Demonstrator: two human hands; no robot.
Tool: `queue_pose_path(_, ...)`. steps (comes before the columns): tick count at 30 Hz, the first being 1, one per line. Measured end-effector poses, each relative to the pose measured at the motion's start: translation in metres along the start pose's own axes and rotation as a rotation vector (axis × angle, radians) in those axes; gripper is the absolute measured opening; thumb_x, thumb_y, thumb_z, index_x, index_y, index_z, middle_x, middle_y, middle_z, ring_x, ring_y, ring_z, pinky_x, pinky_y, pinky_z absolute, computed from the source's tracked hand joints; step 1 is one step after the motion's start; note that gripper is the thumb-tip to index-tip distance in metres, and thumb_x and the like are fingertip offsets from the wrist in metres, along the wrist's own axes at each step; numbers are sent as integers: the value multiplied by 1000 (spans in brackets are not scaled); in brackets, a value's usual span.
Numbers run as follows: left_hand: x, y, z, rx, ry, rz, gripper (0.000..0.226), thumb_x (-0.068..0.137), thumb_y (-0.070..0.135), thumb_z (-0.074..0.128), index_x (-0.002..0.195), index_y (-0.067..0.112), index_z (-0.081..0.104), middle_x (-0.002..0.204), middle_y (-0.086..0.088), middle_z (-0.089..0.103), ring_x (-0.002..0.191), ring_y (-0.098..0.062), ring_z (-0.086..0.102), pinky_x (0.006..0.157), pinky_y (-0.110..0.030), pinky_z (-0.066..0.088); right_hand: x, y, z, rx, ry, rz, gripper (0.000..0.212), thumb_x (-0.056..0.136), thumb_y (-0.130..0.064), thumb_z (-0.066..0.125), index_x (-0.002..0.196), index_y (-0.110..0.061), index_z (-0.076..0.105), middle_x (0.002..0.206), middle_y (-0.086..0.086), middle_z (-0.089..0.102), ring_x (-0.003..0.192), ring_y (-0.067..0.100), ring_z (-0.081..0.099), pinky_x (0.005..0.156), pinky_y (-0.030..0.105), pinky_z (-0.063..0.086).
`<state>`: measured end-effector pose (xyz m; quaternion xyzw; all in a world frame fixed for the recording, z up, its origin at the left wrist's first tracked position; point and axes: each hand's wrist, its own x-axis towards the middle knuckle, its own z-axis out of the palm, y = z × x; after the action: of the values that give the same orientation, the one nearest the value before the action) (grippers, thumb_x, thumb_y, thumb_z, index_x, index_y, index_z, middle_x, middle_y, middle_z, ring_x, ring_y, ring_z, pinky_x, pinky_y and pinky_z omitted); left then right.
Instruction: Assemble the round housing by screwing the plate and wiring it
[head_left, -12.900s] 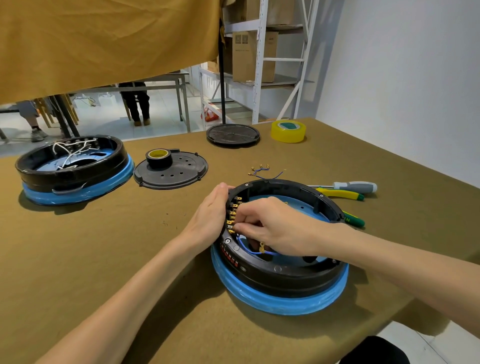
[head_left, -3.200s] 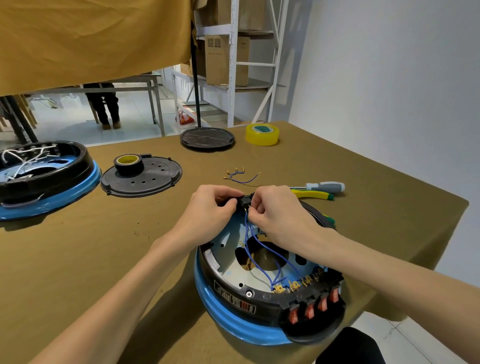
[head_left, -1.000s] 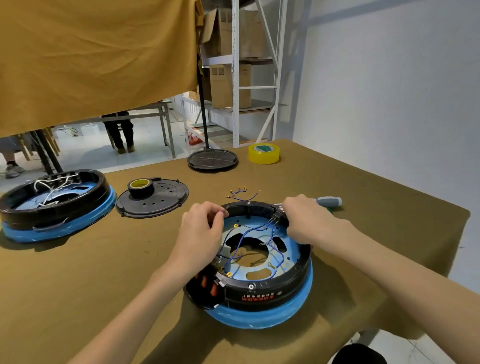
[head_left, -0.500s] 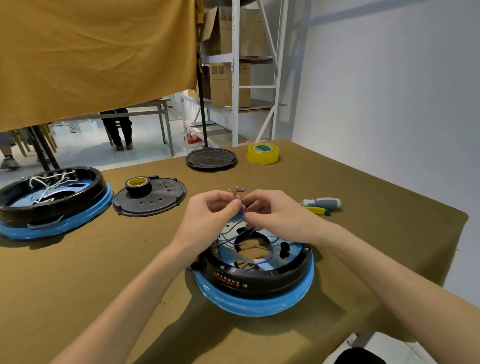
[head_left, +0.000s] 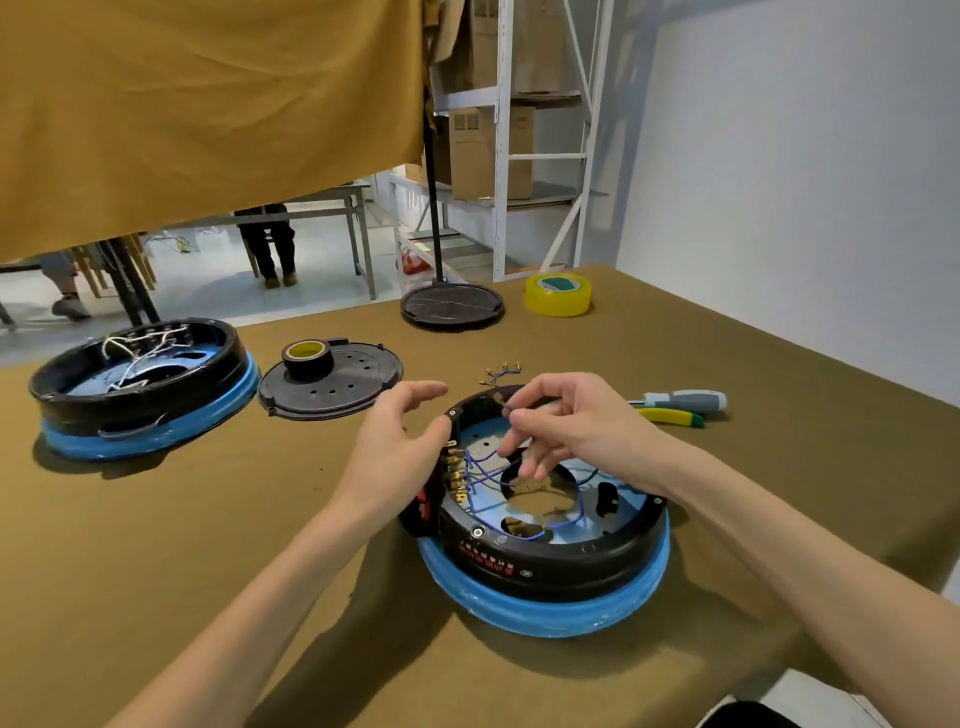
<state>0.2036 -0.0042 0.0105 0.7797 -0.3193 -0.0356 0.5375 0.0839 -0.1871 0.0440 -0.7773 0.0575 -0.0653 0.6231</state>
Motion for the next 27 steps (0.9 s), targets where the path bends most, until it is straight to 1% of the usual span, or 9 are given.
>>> queue_pose_path(3,0,-6,5,-17,-106,-56,37,104,14,54,140,21,56,127,11,62,121,-4,59,99,-24,50,1,7,3,-171,27,6,4,100,-6,63,100,-3,65,83,18,76,62,25,71,54,31,58)
queue_pose_path(6,3,-7,2,-27,-166,-23,35,106,14,51,138,23,59,121,16,65,110,8,62,88,-12,52,3,8,5,-365,69,-48,6,97,-13,69,93,-9,71,78,10,76,59,20,71,50,27,54)
queue_pose_path(8,6,-8,0,-54,-196,-20,36,106,14,51,139,24,60,122,14,67,109,4,65,92,-21,55,3,7,5,-506,65,-75,7,95,-17,72,91,-12,74,75,5,76,56,15,71,51,25,54)
queue_pose_path(10,7,-8,0,-73,-205,-19,36,106,14,51,138,24,61,121,13,69,107,1,67,91,-22,55,2,4,5,-606,51,-75,7,95,-18,71,91,-15,76,72,1,76,53,11,69,50,21,53)
queue_pose_path(12,7,-9,1,-99,-202,-16,35,106,13,51,136,25,62,117,15,69,103,2,68,86,-19,56,2,1,6,-619,26,-67,7,96,-17,70,92,-15,75,67,2,74,47,9,65,46,18,49)
queue_pose_path(15,8,-11,2,-129,-197,-24,35,105,12,52,136,24,63,118,12,70,105,-2,69,90,-24,57,2,-3,11,-640,12,-76,8,95,-18,69,90,-18,75,64,-1,72,46,9,65,48,17,49)
queue_pose_path(18,7,-13,3,-149,-197,-22,34,105,11,52,134,25,63,118,12,70,105,-2,69,89,-23,57,0,-1,20,-721,48,-138,9,92,-23,72,85,-21,78,67,-8,71,56,0,63,55,13,46)
queue_pose_path(21,8,-15,4,-144,-191,0,34,105,9,52,132,26,63,116,15,70,103,3,68,85,-17,55,-6,3,27,-752,69,-185,12,92,-23,71,85,-20,79,72,-9,70,67,-1,60,62,12,44)
queue_pose_path(27,9,-17,5,-162,-192,13,34,105,8,52,133,23,64,118,11,71,105,0,69,87,-17,56,-13,-2,28,-644,-78,-37,16,99,-16,62,86,-18,72,72,-1,74,58,1,65,59,16,52)
